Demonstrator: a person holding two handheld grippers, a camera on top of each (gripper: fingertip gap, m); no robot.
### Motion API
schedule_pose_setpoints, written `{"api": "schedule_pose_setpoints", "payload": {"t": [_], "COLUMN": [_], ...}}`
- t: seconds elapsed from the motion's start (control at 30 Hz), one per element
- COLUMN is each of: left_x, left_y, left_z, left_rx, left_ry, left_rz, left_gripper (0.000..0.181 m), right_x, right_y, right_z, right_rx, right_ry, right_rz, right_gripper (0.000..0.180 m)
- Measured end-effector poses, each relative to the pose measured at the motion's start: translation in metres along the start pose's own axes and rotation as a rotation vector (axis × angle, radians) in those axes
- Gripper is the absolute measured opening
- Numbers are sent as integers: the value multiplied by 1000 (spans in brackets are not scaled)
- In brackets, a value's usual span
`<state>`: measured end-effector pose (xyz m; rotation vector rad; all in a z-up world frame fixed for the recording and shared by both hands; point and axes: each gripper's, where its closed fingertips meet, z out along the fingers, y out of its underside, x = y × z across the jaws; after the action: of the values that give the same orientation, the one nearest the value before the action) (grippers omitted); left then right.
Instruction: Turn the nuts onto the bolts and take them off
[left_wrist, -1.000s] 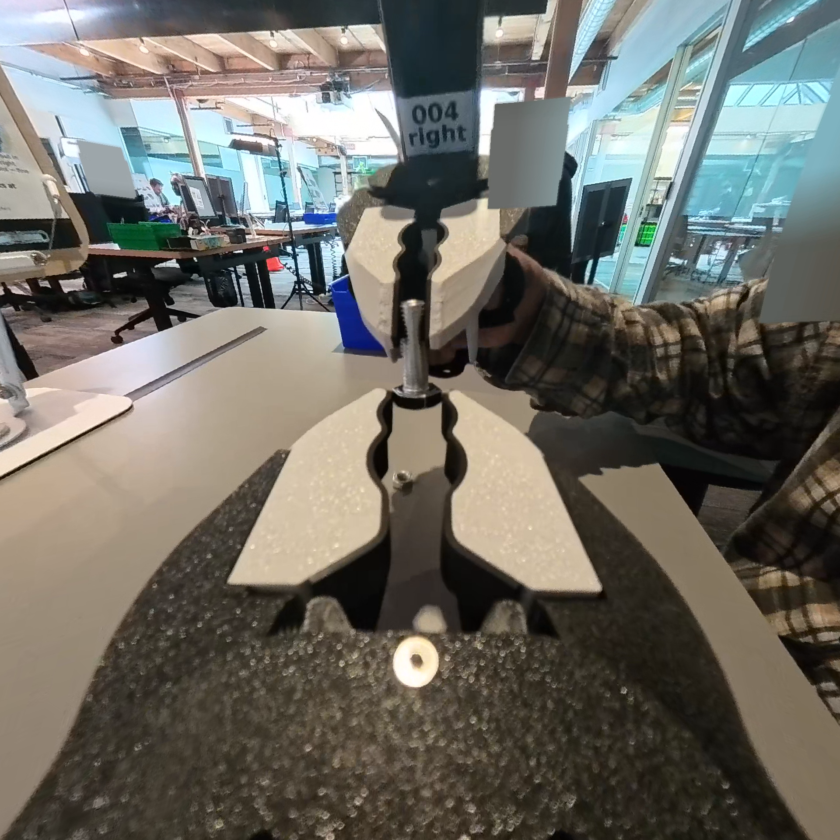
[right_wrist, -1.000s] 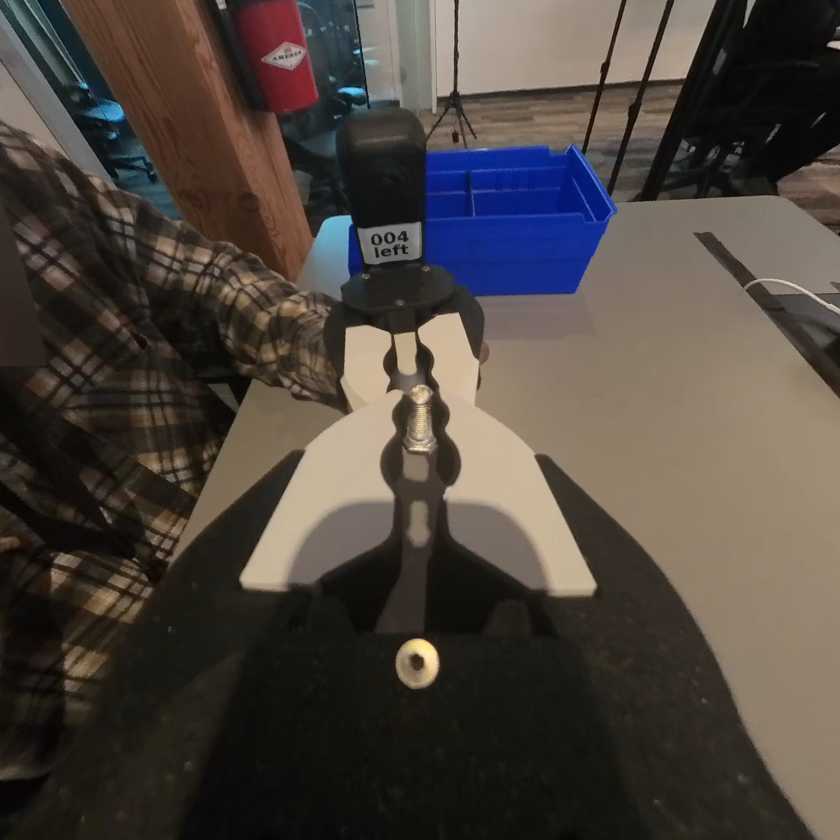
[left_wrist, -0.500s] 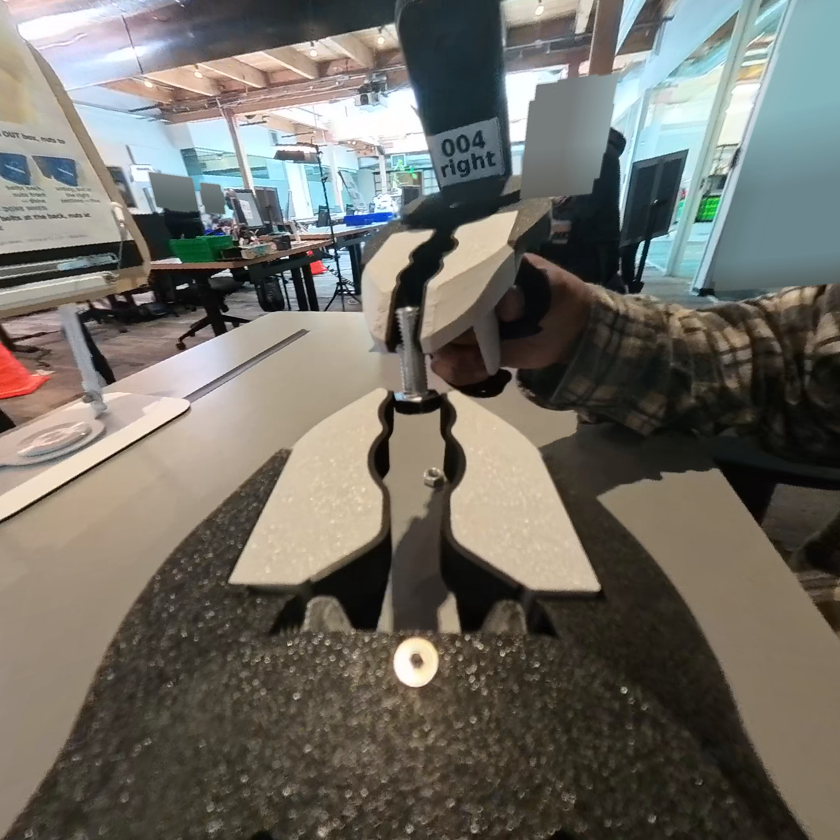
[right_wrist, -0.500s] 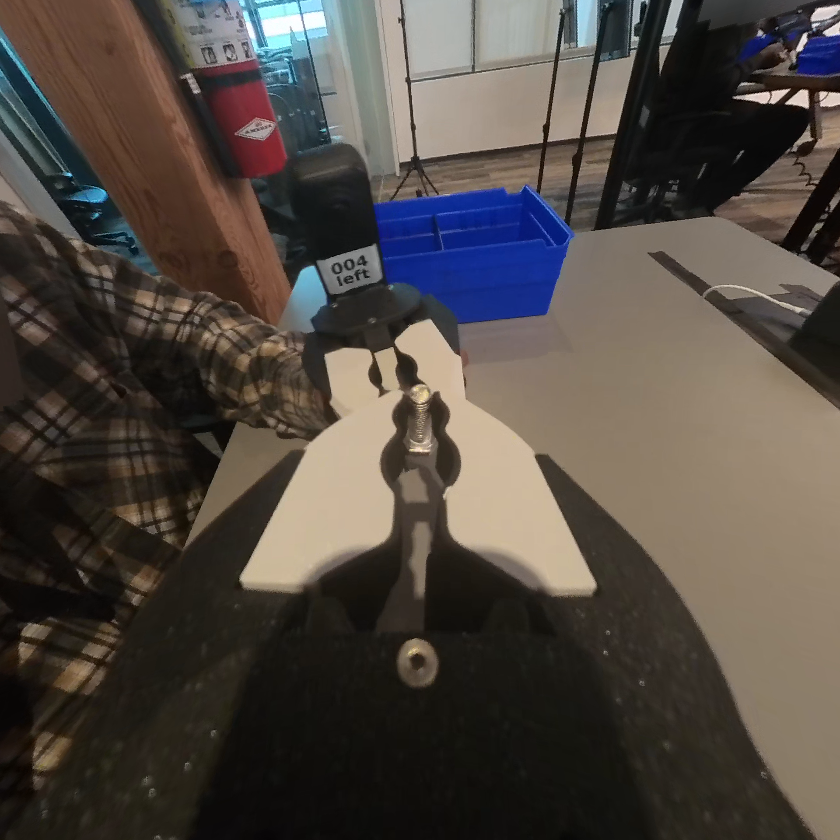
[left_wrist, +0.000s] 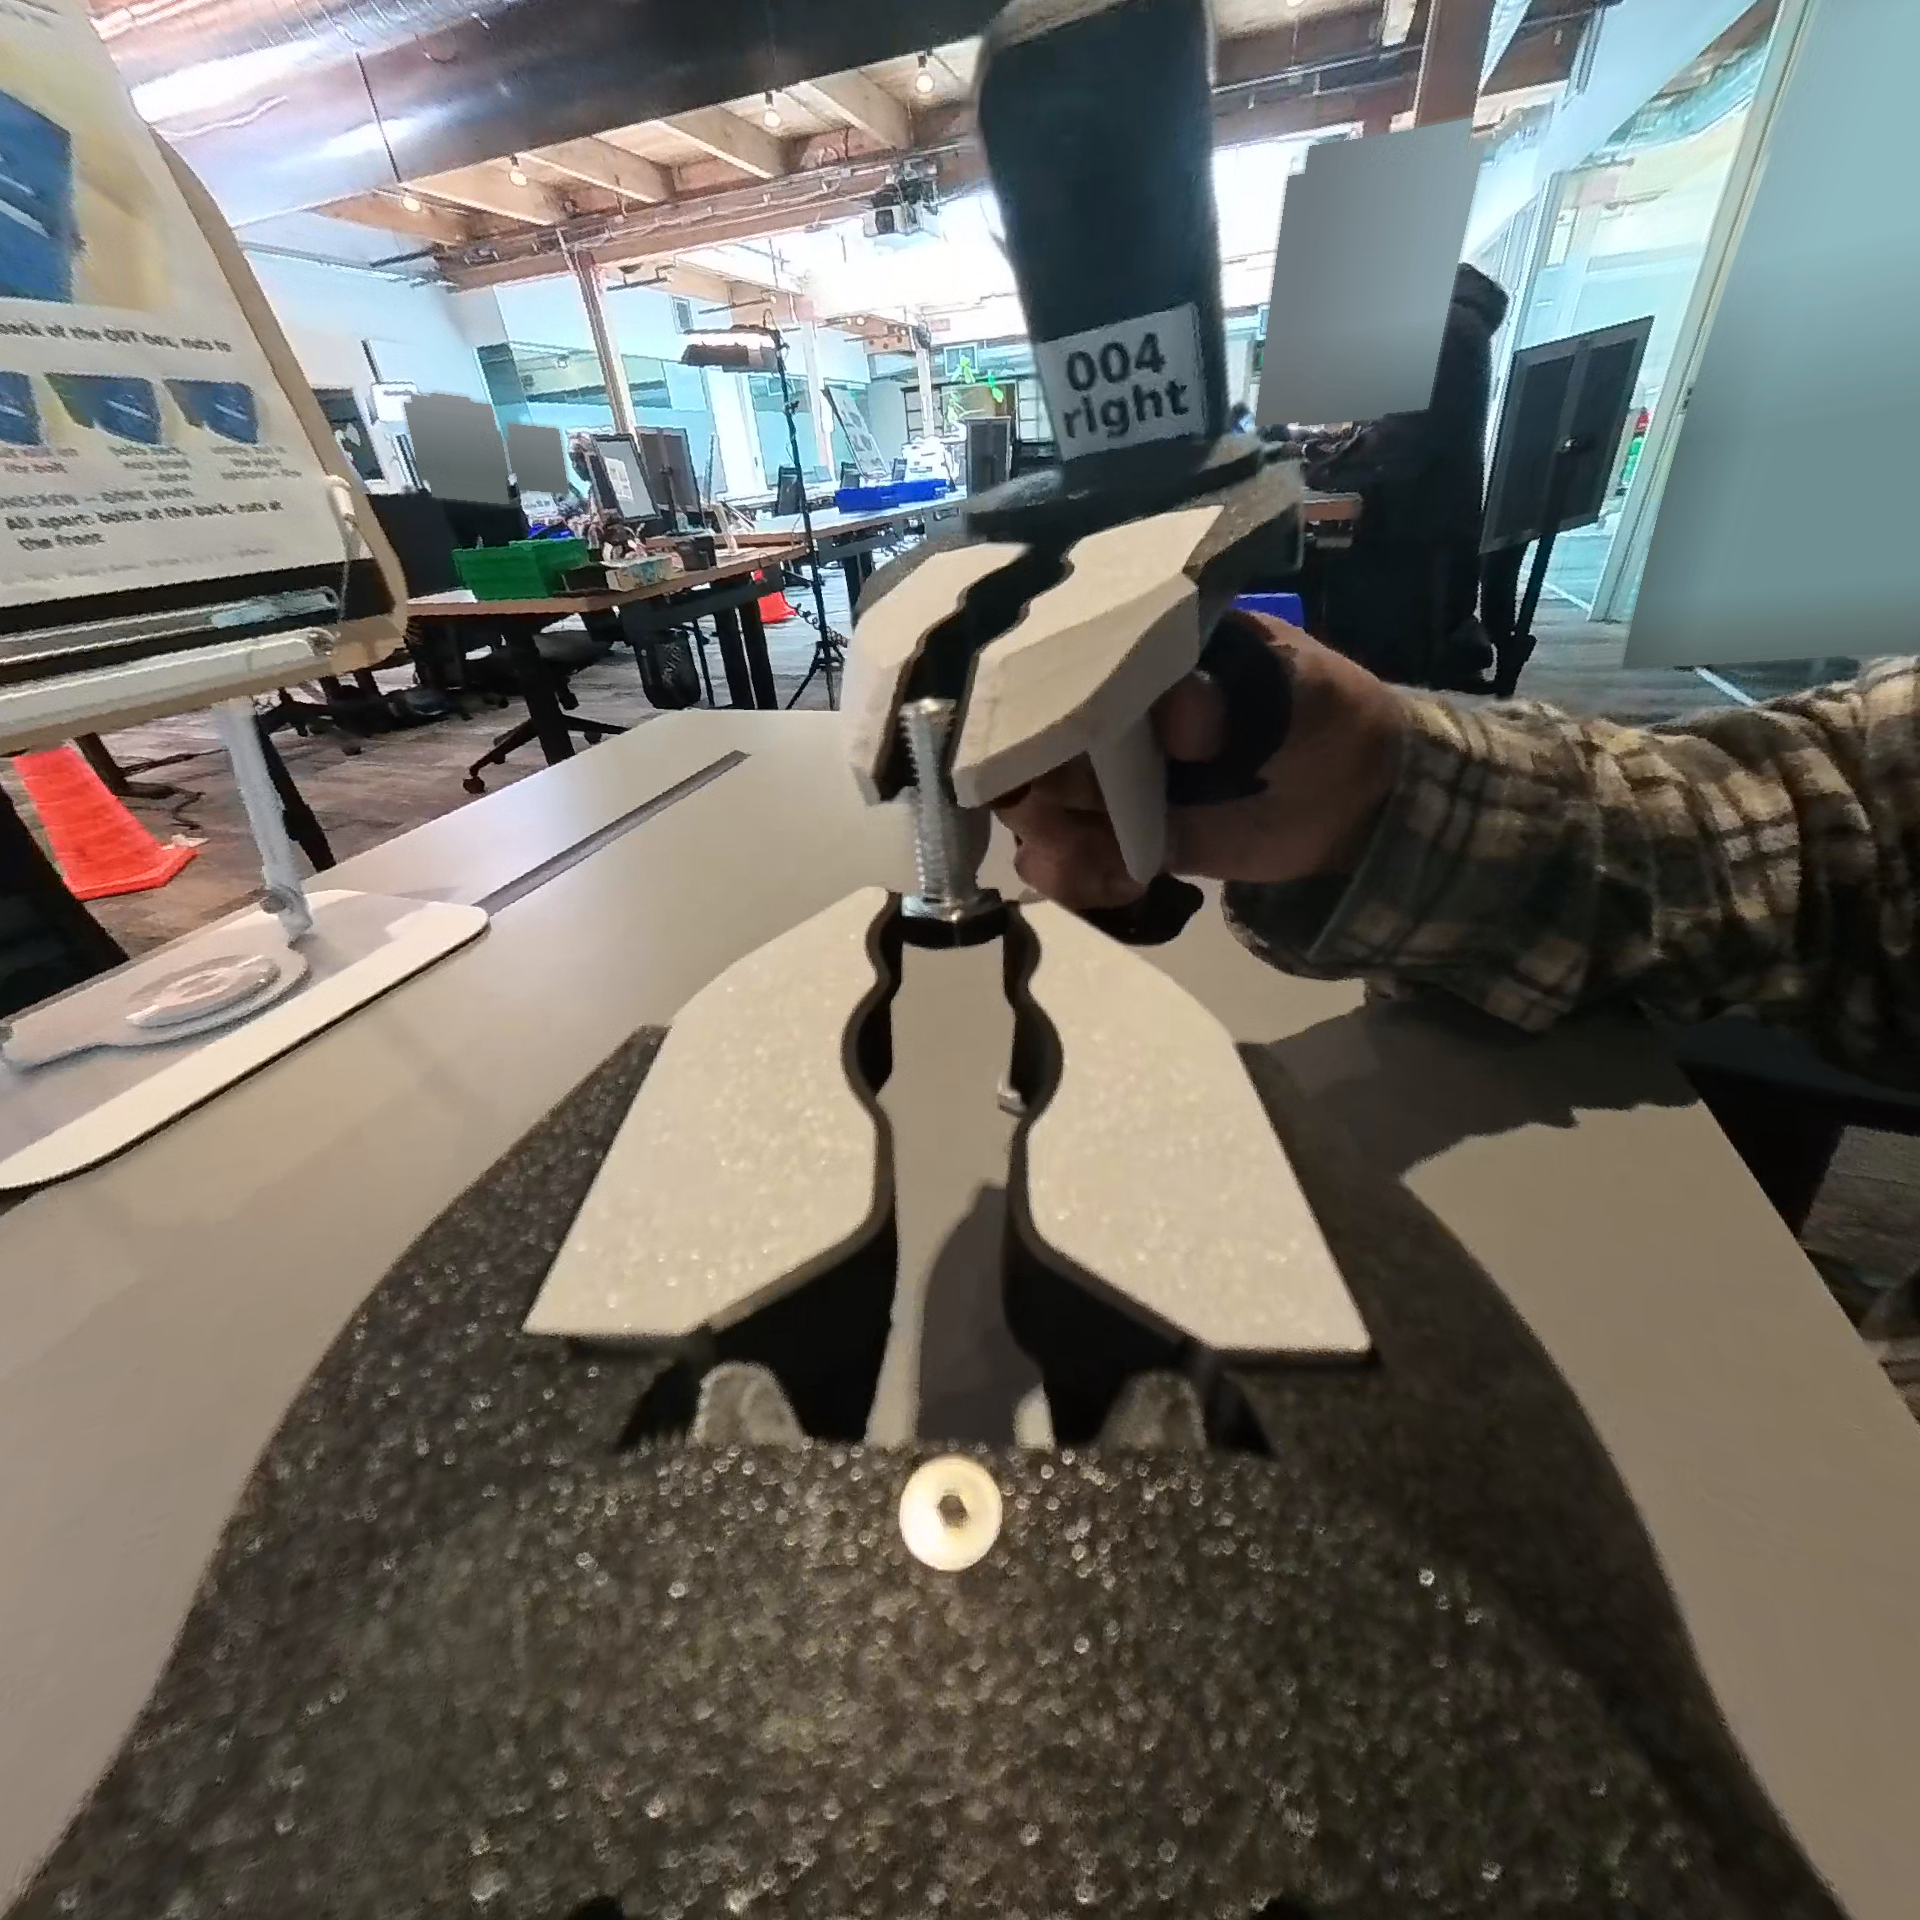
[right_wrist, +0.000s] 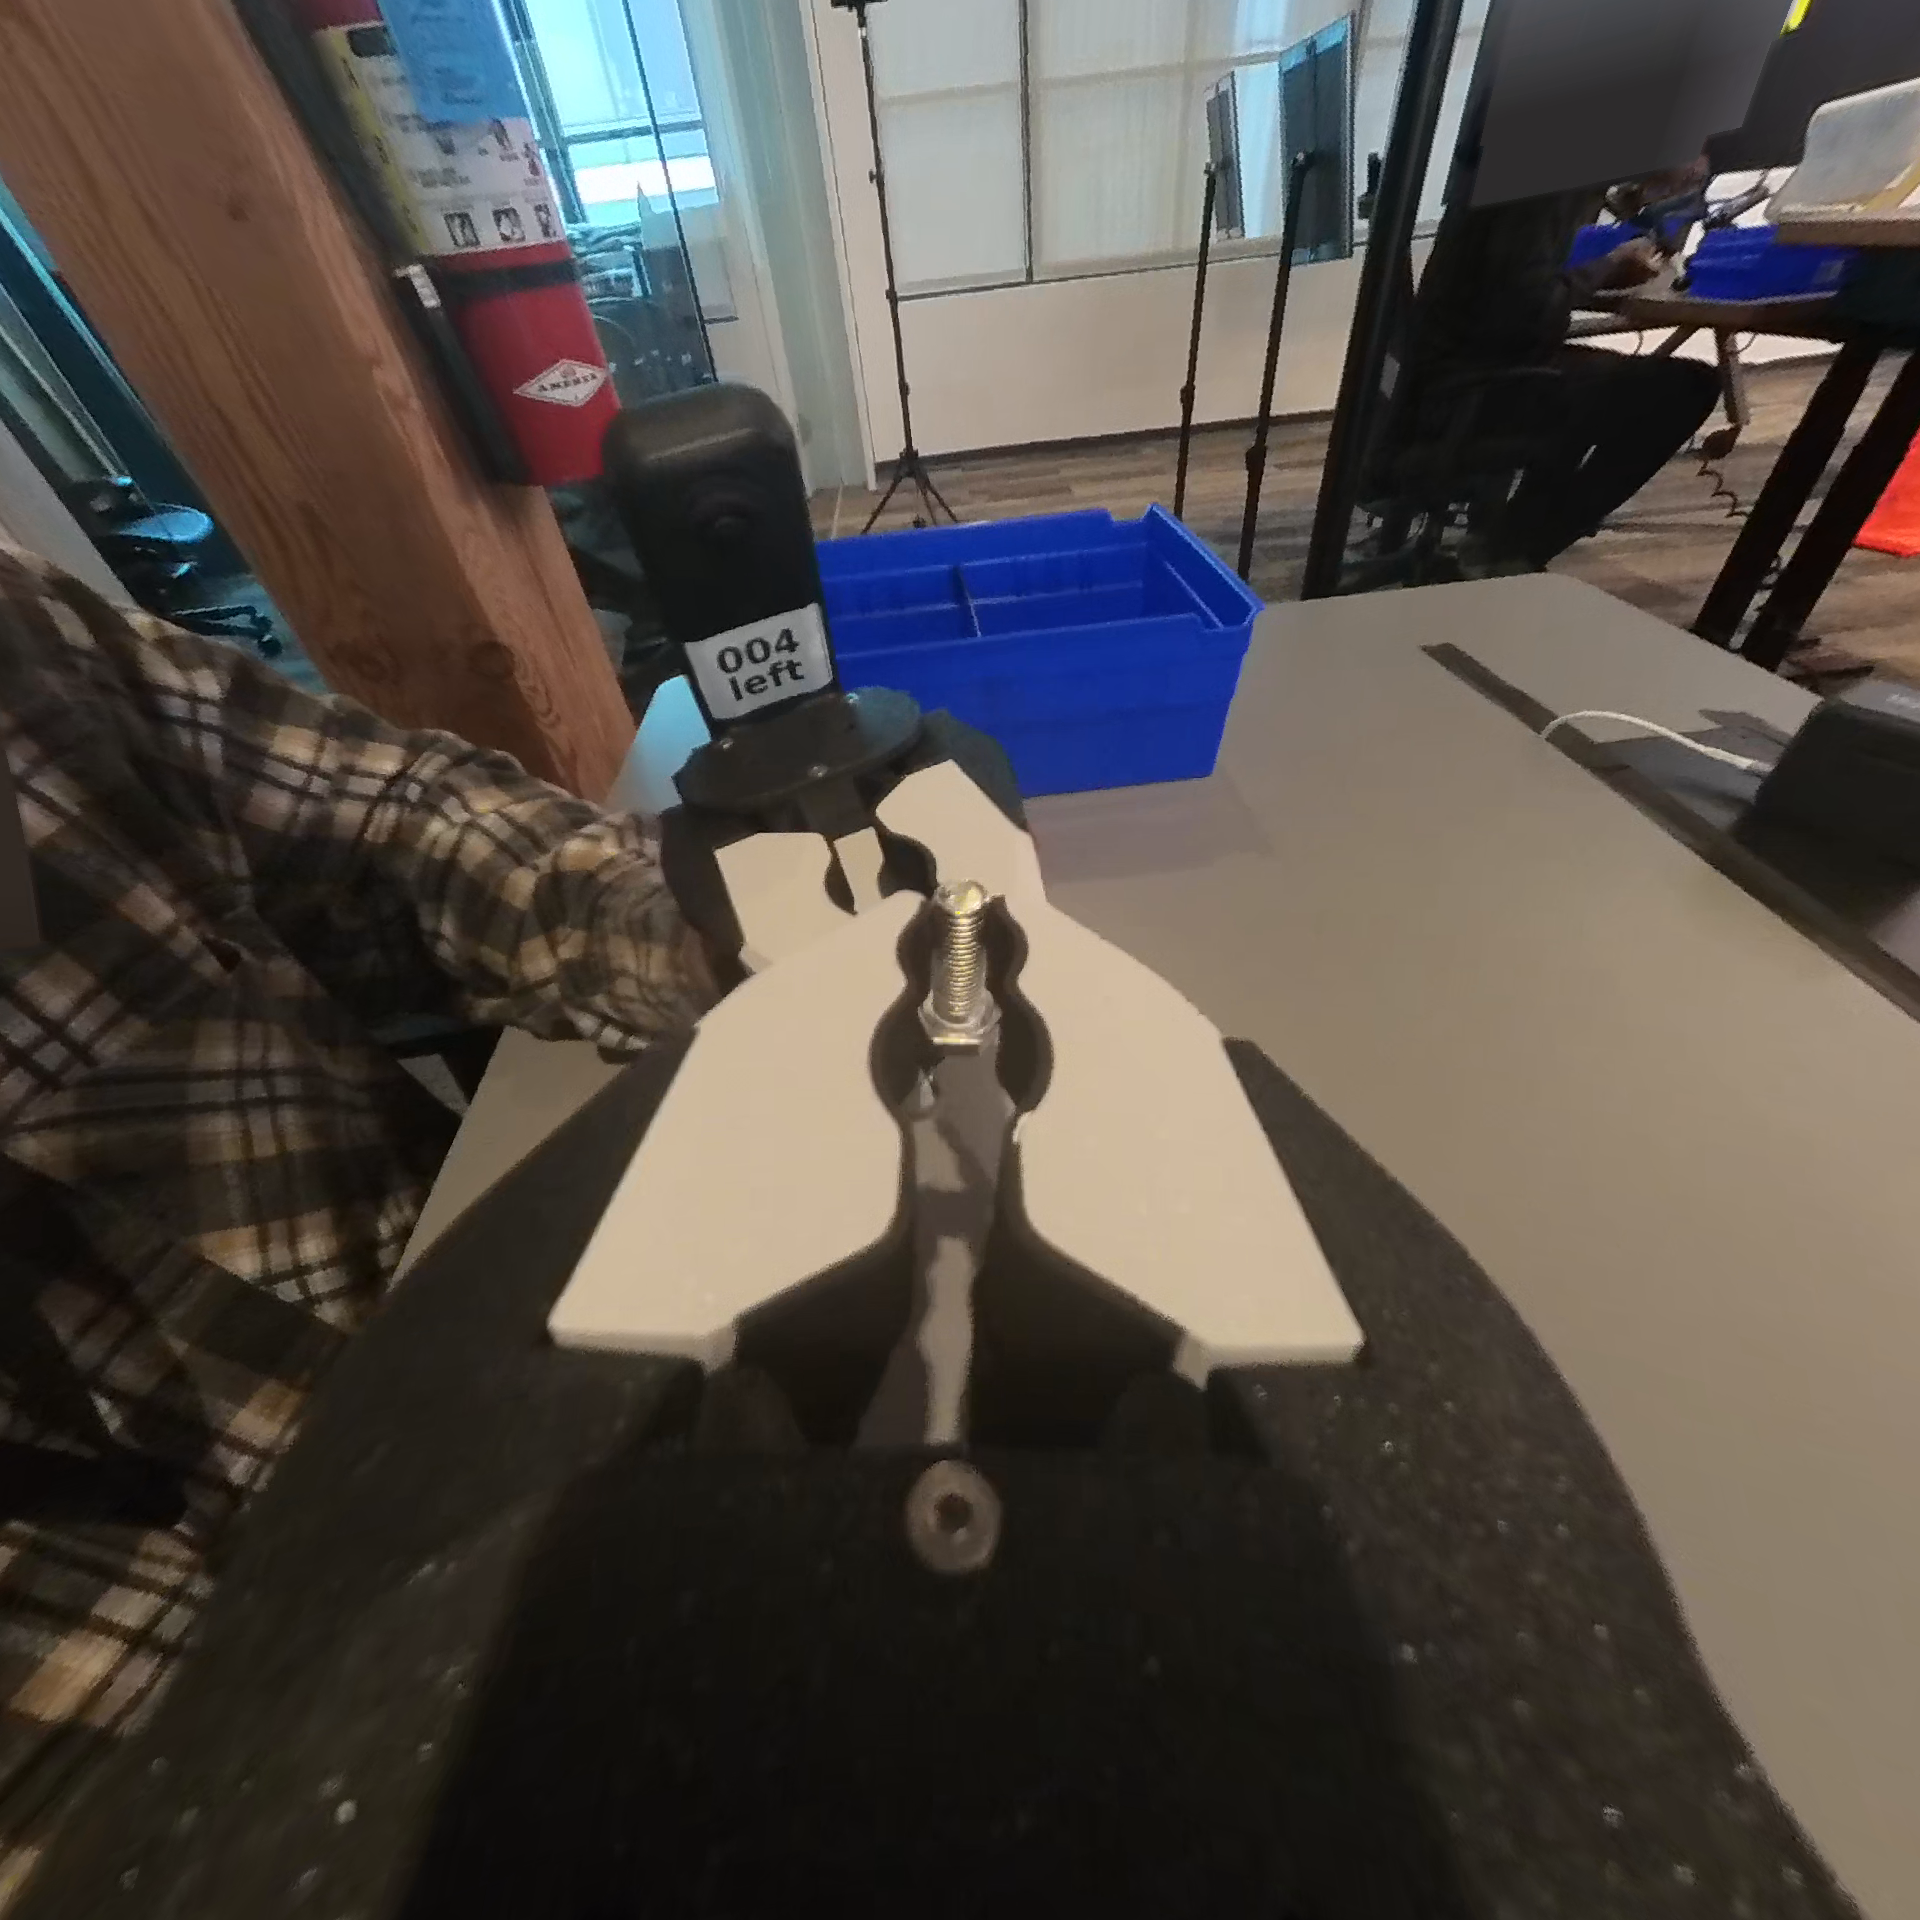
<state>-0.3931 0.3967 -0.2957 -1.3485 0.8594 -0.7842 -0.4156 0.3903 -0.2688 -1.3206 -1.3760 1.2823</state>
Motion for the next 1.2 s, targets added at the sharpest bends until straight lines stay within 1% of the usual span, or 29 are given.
{"api": "schedule_pose_setpoints", "payload": {"t": [0.2, 0.3, 0.4, 0.5, 0.87, 1.2], "left_x": [-1, 1, 2, 1, 0, -1], "left_y": [-6, -7, -8, -9, -8, -5], "left_z": [-3, -3, -3, -3, -3, -2], "left_rx": [47, 64, 74, 78, 56, 24], "left_ry": [-4, 11, 16, 17, 0, 13], "left_rz": [-10, -27, -33, -31, -18, -60], "left_gripper": [18, 22, 22, 18, 18, 18], "right_x": [-2, -4, -4, -5, -4, 0], "right_y": [-6, -7, -6, -6, -6, -3], "right_z": [1, 1, 2, 2, 3, 3], "right_rx": [69, 96, 84, 77, 80, -20], "right_ry": [32, 41, 47, 40, 48, 66], "right_rz": [-23, -40, -53, -57, -58, -92], "right_gripper": [9, 9, 9, 9, 9, 9]}}
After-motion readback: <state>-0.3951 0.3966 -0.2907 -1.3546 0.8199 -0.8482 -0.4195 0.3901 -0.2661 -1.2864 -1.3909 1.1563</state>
